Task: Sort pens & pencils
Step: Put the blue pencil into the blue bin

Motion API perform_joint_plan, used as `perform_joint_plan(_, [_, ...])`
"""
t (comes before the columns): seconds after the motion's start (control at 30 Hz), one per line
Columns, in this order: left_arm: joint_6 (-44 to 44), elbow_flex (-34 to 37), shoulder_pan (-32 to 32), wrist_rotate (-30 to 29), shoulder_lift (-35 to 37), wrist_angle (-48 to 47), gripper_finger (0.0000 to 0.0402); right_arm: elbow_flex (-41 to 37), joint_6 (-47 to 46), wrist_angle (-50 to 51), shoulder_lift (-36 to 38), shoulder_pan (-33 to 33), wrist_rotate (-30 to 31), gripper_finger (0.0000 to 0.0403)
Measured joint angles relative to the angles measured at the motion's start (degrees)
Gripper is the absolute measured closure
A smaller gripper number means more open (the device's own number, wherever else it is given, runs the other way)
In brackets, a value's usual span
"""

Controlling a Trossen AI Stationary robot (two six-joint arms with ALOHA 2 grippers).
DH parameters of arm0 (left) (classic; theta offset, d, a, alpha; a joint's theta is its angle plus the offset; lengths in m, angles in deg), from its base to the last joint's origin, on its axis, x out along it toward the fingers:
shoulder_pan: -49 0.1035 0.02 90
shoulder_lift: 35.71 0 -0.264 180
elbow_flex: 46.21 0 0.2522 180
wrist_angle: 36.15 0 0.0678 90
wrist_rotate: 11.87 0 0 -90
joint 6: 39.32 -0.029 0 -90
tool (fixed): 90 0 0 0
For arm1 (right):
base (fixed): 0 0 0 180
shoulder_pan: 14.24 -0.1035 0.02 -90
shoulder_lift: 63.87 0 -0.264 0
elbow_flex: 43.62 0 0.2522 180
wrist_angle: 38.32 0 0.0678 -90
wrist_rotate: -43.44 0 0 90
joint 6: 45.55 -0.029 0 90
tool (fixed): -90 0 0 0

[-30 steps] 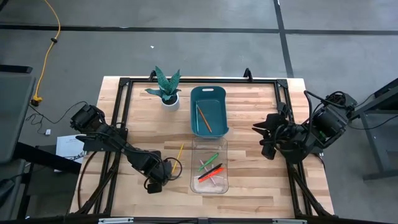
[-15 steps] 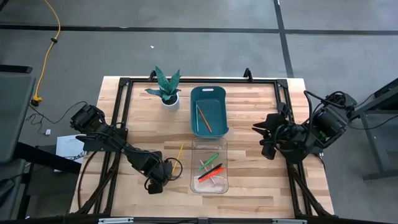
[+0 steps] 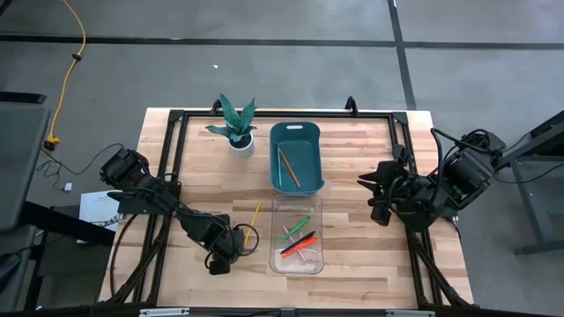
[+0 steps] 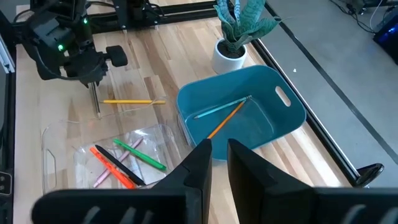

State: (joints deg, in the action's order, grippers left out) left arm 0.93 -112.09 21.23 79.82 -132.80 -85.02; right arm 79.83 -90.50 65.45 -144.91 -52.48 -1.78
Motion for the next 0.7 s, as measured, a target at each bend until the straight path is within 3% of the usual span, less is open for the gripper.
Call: perform_joint_plan(0.7, [-1.4,-2.3,0.0,-2.2,-1.5,-2.7,0.0307,0.0,0.4,0.0,0.0,0.0,0.1,0.0362])
